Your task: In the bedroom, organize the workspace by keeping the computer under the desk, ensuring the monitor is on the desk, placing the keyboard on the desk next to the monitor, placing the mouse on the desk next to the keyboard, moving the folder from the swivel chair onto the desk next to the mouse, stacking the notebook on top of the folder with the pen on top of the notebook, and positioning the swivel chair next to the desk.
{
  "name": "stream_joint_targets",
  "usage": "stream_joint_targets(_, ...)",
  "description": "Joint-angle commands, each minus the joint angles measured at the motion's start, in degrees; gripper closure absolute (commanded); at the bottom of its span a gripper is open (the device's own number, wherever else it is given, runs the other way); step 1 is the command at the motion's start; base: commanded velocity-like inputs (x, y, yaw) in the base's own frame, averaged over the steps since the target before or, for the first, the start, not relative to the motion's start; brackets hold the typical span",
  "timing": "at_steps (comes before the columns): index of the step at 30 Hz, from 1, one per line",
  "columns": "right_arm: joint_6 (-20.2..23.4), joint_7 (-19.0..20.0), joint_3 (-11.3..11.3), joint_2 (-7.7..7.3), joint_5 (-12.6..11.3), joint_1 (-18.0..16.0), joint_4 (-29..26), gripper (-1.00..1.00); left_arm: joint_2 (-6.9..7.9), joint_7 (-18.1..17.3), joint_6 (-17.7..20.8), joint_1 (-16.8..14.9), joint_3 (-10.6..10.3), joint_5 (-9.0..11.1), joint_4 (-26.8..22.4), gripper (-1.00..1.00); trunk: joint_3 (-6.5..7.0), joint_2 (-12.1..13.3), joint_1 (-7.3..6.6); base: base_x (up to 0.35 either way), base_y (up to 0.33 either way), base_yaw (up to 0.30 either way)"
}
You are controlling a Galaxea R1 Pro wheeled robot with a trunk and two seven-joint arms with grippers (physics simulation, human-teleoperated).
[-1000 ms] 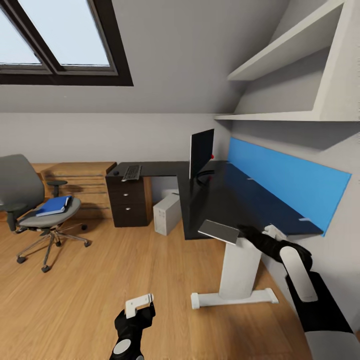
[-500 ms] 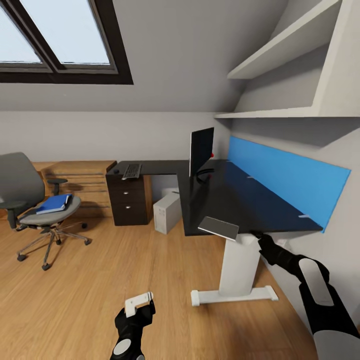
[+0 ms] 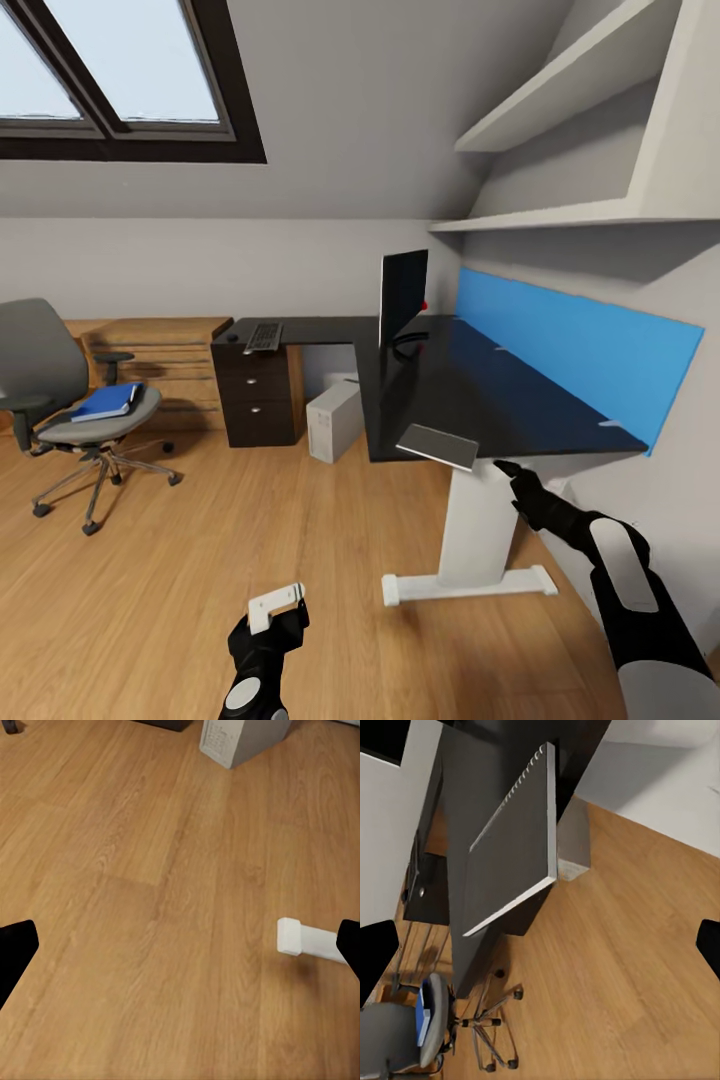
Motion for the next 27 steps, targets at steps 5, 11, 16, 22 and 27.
stream_joint_targets(5, -4.56, -0.41, 0.45, 1.25, -0.50, -0.04, 2.02, -1.00, -0.02, 0.38, 0.24, -0.04, -0.13, 0.19, -0.09, -1.00, -0.96, -2.05, 1.10, 0.000, 0.000, 0.000)
stream_joint_targets(11, -6.59, 2.63, 2.73, 1.36, -0.68, -0.04, 5.72, -1.00, -0.03, 0.38, 0.24, -0.04, -0.18, 0.21, -0.09, -1.00, -2.04, -4.46, 2.42, 0.000, 0.000, 0.000)
stream_joint_targets(16, -6.76, 10.24, 2.70, 1.15, -0.69, -0.04, 6.37, -1.00, -0.03, 0.38, 0.24, -0.04, -0.19, 0.25, -0.09, -1.00, -2.94, -6.46, 3.51, 0.000, 0.000, 0.000)
stream_joint_targets(22, -6.79, 13.96, 2.48, 0.94, -0.85, -0.04, 10.16, -1.00, 0.06, 0.29, 0.24, -0.04, -0.33, 0.21, -0.06, -1.00, -3.30, -7.27, 3.95, 0.000, 0.000, 0.000)
stream_joint_targets(27, -6.79, 15.71, 2.47, 0.83, -0.80, -0.04, 10.34, -1.00, 0.27, -0.16, 0.16, -0.04, -0.48, 0.13, -0.01, -1.00, -3.30, -7.27, 3.95, 0.082, 0.000, 0.000)
